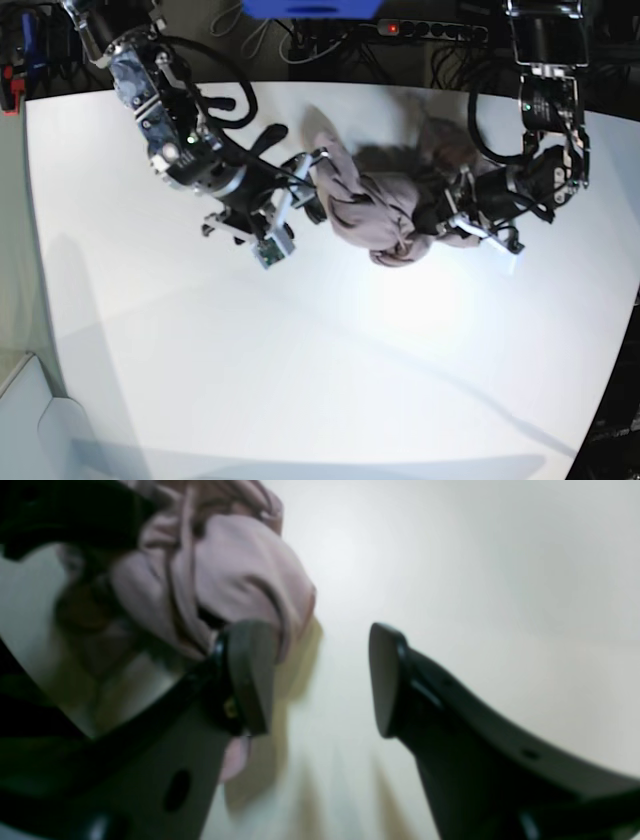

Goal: Layout the t-shirt on the table in an organized manner, then fold the t-shirt properly
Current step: 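Reach the right gripper to the shirt and pinch fabric beside the left gripper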

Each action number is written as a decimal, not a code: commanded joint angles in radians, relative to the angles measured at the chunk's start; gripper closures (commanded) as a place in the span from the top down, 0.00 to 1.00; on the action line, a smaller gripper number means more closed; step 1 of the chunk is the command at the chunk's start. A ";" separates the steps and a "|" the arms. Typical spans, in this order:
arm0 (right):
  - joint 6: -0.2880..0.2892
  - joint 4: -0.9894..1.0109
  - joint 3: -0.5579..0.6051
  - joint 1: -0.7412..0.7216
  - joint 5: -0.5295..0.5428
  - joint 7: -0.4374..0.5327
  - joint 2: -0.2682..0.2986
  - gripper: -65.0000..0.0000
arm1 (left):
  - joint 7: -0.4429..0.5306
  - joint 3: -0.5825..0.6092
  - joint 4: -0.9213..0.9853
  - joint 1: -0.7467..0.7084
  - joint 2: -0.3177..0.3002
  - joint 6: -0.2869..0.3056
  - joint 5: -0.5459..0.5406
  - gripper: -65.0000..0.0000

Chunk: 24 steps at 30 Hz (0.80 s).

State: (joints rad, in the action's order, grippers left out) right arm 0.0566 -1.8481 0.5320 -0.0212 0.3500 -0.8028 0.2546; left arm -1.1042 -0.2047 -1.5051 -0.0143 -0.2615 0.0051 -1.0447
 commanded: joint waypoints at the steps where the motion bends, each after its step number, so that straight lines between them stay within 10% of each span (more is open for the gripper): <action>1: 0.015 0.001 0.015 -0.029 0.011 0.023 -0.005 0.48 | -0.001 -0.003 -0.015 0.020 -0.009 0.000 -0.024 0.00; 24: 0.015 0.152 0.239 -0.168 0.011 0.073 -0.084 0.48 | -0.006 -0.003 -0.015 -0.029 -0.002 0.000 0.014 0.00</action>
State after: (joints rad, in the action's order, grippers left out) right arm 0.0570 -1.6829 0.7769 -0.1719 0.3546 -0.7513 0.1791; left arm -1.1030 -0.2054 -1.5055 -0.0544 -0.2562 0.0044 -1.0206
